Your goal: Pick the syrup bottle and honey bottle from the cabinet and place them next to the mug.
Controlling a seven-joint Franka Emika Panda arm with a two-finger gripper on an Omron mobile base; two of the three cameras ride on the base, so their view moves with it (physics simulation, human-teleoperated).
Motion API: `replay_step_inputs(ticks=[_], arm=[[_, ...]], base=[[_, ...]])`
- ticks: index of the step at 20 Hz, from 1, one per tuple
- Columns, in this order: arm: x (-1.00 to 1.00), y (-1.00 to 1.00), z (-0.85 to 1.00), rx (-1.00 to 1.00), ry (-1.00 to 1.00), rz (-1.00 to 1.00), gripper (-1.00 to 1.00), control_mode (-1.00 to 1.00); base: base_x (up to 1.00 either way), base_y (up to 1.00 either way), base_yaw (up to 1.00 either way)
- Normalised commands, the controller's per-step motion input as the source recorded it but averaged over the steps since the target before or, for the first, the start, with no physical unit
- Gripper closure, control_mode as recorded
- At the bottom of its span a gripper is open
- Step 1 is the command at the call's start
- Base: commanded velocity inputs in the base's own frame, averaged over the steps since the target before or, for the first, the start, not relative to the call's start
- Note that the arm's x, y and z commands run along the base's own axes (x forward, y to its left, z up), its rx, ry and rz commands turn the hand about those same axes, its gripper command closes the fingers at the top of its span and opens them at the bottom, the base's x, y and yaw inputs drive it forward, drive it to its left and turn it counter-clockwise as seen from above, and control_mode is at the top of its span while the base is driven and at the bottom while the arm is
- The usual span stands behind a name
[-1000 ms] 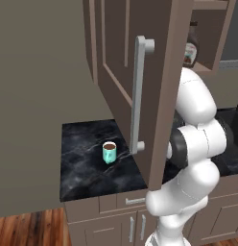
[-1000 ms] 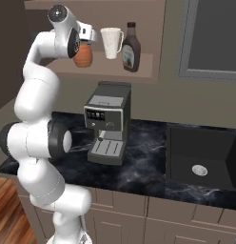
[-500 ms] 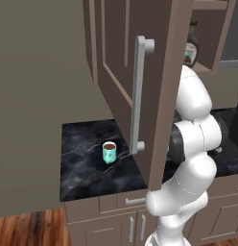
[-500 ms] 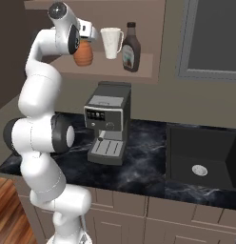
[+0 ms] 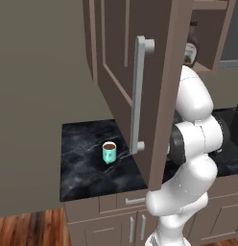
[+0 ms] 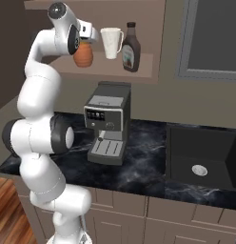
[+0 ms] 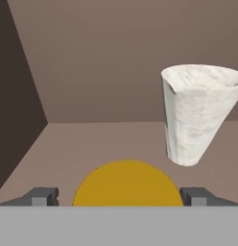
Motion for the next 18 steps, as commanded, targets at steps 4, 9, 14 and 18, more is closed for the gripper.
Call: replay_step_inputs(ticks=[4, 9, 14, 18], arm=[[0.0, 0.0, -0.24, 0.0, 0.0, 0.0, -1.0, -1.0], [0.0, 0.0, -0.05, 0.0, 0.0, 0.0, -1.0, -1.0], [0.0, 0.0, -0.01, 0.0, 0.0, 0.0, 1.0, -1.0], [0.0, 0.0, -0.01, 0.0, 0.0, 0.0, 1.0, -1.0]], base=[[0.0, 0.0, 0.0], [0.0, 0.0, 0.0], [0.0, 0.0, 0.0], [0.0, 0.0, 0.0]])
